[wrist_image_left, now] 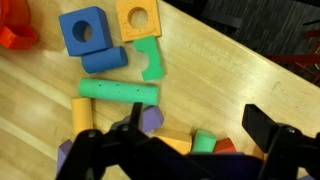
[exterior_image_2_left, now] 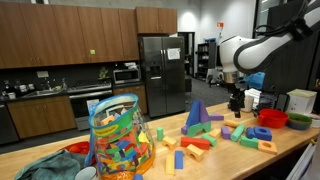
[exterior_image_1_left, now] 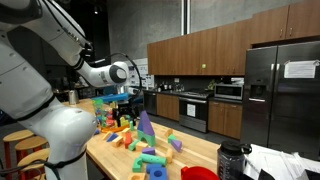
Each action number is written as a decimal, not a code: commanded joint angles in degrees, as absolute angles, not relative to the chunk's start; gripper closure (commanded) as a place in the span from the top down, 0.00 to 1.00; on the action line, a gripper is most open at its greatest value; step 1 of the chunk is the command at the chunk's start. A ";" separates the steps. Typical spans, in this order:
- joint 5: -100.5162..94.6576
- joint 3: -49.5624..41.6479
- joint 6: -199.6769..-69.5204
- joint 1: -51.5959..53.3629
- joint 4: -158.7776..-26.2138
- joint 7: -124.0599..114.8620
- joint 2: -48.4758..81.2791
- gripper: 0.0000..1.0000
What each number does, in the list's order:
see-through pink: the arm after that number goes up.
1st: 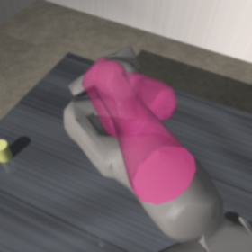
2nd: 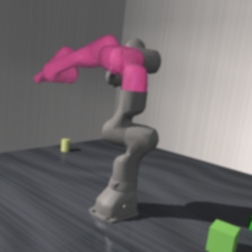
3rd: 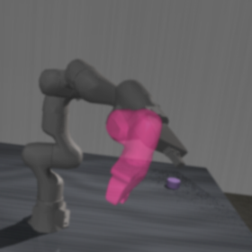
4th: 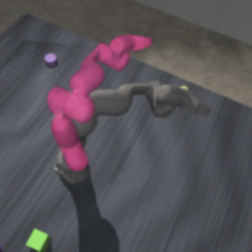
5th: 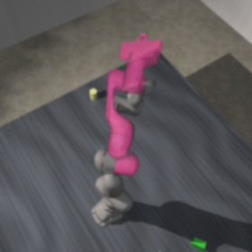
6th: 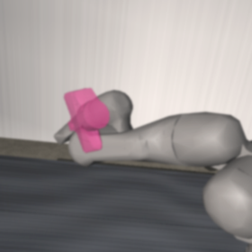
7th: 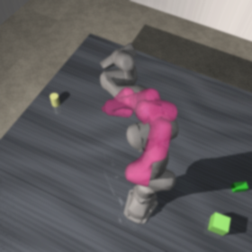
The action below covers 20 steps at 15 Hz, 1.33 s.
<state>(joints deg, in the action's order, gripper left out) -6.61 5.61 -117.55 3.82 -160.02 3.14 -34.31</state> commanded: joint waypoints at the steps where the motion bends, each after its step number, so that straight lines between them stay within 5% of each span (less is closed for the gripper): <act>1: -7.22 5.45 -117.62 4.53 -159.87 2.78 -34.58 1.00; 20: -1.17 6.91 -132.48 9.64 -159.70 4.90 -14.22 1.00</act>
<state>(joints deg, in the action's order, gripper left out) -2.37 7.61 -129.57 9.54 -159.76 3.33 -17.37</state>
